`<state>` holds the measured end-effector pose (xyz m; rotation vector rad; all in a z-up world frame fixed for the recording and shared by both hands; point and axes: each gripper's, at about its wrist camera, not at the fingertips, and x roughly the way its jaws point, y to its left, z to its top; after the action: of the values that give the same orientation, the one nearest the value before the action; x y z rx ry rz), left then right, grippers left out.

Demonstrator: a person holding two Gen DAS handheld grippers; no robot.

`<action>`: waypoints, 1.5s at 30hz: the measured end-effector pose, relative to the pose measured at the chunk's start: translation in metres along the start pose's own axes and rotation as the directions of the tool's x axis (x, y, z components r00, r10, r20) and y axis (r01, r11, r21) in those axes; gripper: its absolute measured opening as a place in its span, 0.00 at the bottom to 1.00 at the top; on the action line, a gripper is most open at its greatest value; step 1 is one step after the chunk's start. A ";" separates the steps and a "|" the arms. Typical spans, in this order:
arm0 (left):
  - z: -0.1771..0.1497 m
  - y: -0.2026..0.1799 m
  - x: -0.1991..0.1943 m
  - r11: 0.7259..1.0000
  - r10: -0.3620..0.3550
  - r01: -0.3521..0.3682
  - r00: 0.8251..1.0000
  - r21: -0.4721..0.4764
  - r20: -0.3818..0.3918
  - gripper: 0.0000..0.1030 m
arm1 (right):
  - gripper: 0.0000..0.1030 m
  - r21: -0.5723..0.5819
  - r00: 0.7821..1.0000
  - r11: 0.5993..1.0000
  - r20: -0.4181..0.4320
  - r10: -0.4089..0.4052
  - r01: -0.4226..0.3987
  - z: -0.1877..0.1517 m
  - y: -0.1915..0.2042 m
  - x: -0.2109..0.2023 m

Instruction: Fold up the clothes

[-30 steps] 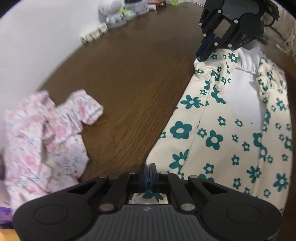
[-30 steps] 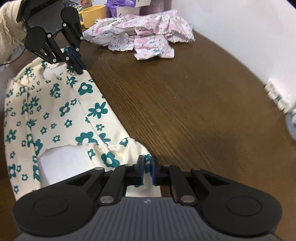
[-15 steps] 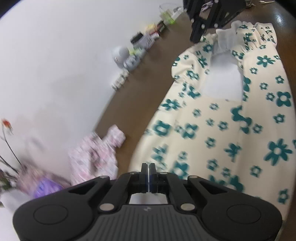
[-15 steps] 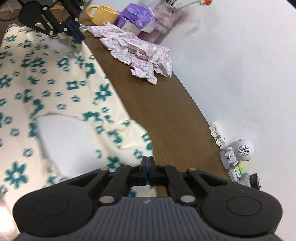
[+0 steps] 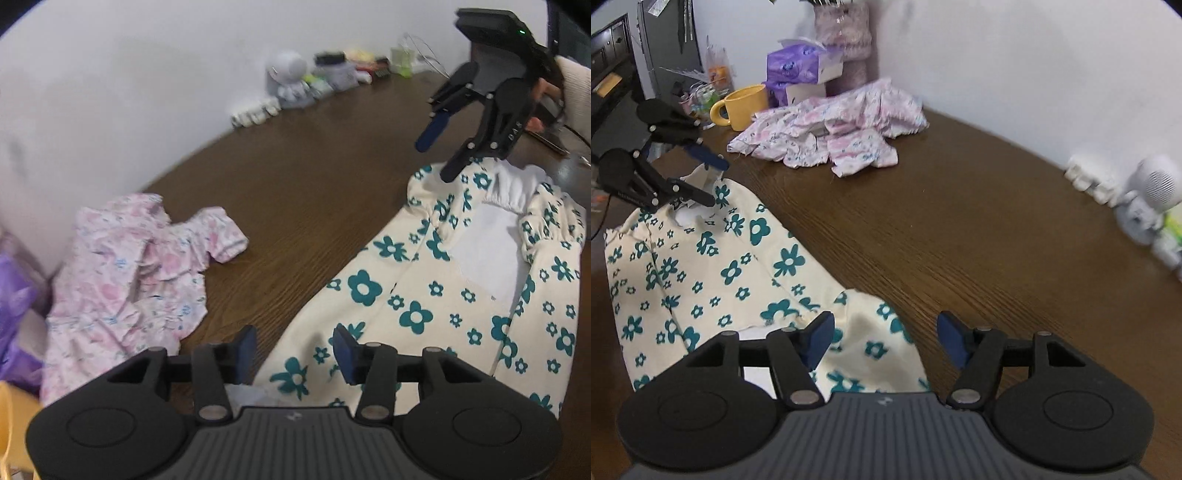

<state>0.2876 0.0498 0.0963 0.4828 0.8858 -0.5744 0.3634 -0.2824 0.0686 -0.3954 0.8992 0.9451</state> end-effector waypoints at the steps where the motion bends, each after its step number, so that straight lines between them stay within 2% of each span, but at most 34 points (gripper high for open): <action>1: 0.002 0.005 0.006 0.999 -0.039 0.039 0.999 0.014 -0.024 0.46 | 0.61 0.002 0.999 1.000 -0.027 0.020 -0.020 0.004 -0.005 0.006; 5: 0.009 0.017 0.023 0.992 -0.119 0.121 0.991 0.036 -0.067 0.46 | 0.52 0.000 0.992 0.998 -0.108 0.062 -0.062 0.011 -0.016 0.025; 9: 0.010 0.025 0.030 0.982 -0.182 0.185 0.980 0.032 -0.076 0.44 | 0.51 0.042 0.985 0.994 -0.138 0.108 -0.103 0.010 -0.028 0.034; 12: 0.011 0.029 0.034 0.979 -0.197 0.201 0.976 0.031 -0.096 0.43 | 0.51 0.068 0.978 0.988 -0.145 0.147 -0.139 0.008 -0.033 0.036; 14: 0.011 0.031 0.038 0.979 -0.200 0.204 0.974 0.026 -0.108 0.40 | 0.51 0.074 0.975 0.984 -0.143 0.170 -0.161 0.010 -0.034 0.038; 16: 0.010 0.032 0.041 0.976 -0.211 0.215 0.970 0.022 -0.118 0.29 | 0.50 0.088 0.972 0.981 -0.140 0.187 -0.175 0.010 -0.036 0.038; 18: 0.009 0.031 0.043 0.973 -0.223 0.229 0.966 0.028 -0.127 0.24 | 0.37 0.087 0.971 0.980 -0.148 0.189 -0.178 0.012 -0.036 0.041; 21: 0.009 0.029 0.044 0.970 -0.234 0.240 0.964 0.033 -0.129 0.17 | 0.27 0.069 0.968 0.979 -0.156 0.199 -0.190 0.012 -0.031 0.043; 22: 0.009 0.028 0.044 0.970 -0.233 0.239 0.964 0.035 -0.124 0.10 | 0.24 0.055 0.969 0.981 -0.153 0.192 -0.185 0.013 -0.028 0.042; 25: 0.008 0.022 0.038 0.975 -0.207 0.213 0.974 0.060 -0.094 0.03 | 0.13 0.009 0.977 0.987 -0.141 0.159 -0.160 0.014 -0.017 0.038; 26: 0.007 0.018 0.036 0.977 -0.193 0.199 0.978 0.071 -0.082 0.03 | 0.08 -0.006 0.980 0.989 -0.135 0.144 -0.146 0.013 -0.014 0.036; 28: 0.004 0.008 0.030 0.983 -0.147 0.152 0.987 0.107 -0.058 0.02 | 0.05 -0.043 0.987 0.993 -0.121 0.107 -0.113 0.011 -0.007 0.031; 32: -0.006 -0.021 0.017 0.980 -0.001 0.000 1.000 0.201 0.006 0.02 | 0.03 -0.144 0.997 0.989 -0.073 0.006 -0.016 0.001 0.019 0.016; 35: -0.018 -0.050 0.005 0.953 0.117 -0.133 0.990 0.272 0.072 0.02 | 0.03 -0.246 0.995 0.965 -0.014 -0.095 0.089 -0.007 0.048 0.002; 38: -0.034 -0.087 -0.006 0.899 0.232 -0.270 0.961 0.346 0.149 0.01 | 0.02 -0.347 0.982 0.918 0.057 -0.182 0.190 -0.022 0.082 -0.012; 40: -0.046 -0.113 -0.009 0.854 0.315 -0.366 0.929 0.371 0.192 0.01 | 0.02 -0.437 0.957 0.852 0.117 -0.264 0.289 -0.039 0.108 -0.018; 41: -0.054 -0.128 -0.010 0.832 0.355 -0.411 0.911 0.374 0.212 0.01 | 0.02 -0.485 0.940 0.806 0.150 -0.306 0.339 -0.048 0.121 -0.020; 43: -0.068 -0.154 -0.014 0.792 0.394 -0.467 0.883 0.394 0.254 0.01 | 0.02 -0.562 0.904 0.710 0.217 -0.369 0.425 -0.068 0.148 -0.022; 45: -0.081 -0.174 -0.015 0.761 0.418 -0.501 0.864 0.412 0.280 0.01 | 0.02 -0.610 0.870 0.625 0.272 -0.412 0.487 -0.089 0.168 -0.021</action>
<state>0.1211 -0.0278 0.0380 1.0526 0.4190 -0.3588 0.1749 -0.2589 0.0464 -1.1293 0.2889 0.7728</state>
